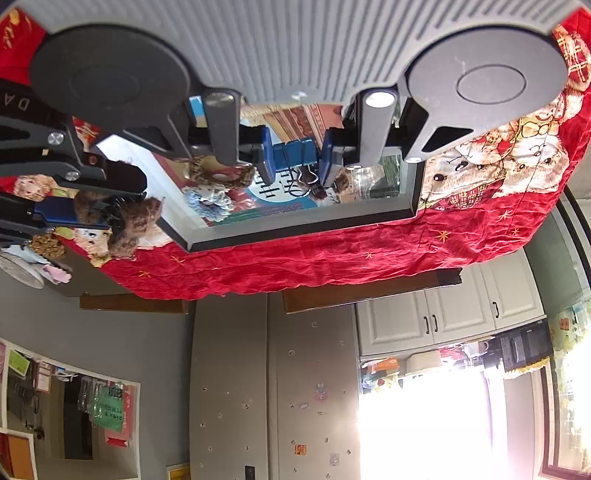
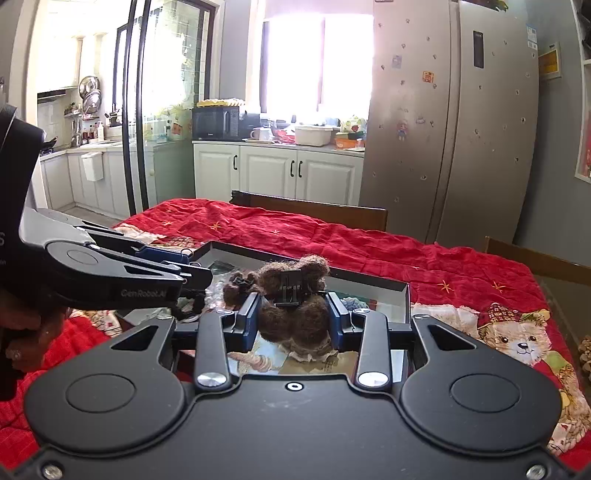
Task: Organize objects
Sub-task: 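Carry binder clip with left tool while right tool carries claw clip into box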
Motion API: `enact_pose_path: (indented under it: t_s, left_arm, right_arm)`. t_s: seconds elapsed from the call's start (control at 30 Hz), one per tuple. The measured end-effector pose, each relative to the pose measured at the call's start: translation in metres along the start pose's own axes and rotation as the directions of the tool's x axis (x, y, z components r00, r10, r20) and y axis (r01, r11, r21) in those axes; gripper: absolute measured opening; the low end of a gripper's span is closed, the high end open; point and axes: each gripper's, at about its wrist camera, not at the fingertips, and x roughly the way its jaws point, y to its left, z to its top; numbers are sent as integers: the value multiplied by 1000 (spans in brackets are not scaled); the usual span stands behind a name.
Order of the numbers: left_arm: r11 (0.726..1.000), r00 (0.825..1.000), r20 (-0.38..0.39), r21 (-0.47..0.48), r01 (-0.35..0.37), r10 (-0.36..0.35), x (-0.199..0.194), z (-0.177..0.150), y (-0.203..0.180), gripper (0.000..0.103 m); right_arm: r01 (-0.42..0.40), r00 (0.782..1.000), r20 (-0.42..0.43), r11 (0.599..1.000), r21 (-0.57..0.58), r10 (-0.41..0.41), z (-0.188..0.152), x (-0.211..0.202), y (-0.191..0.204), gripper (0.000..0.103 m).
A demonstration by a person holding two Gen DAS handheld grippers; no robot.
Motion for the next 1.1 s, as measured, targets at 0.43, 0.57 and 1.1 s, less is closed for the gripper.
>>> enact_pose_path:
  t_s: [0.43,0.57,1.1]
  left_arm:
    - [998,999,-48,-54,-20,17,46,-8,9,29]
    - [998,998,-58,-57,-27,24,56,-12,11,29]
    - [999,996,-83,-40,-30,27,82,-24,8,29]
  right_arm:
    - [-2,998,-57,998,70,6,-10,71,-26,35]
    - [-5,997,-77,997,81,11,-17,89,-30,36]
    - [-7,994,-104,997,75,15,-34,125,-26,36]
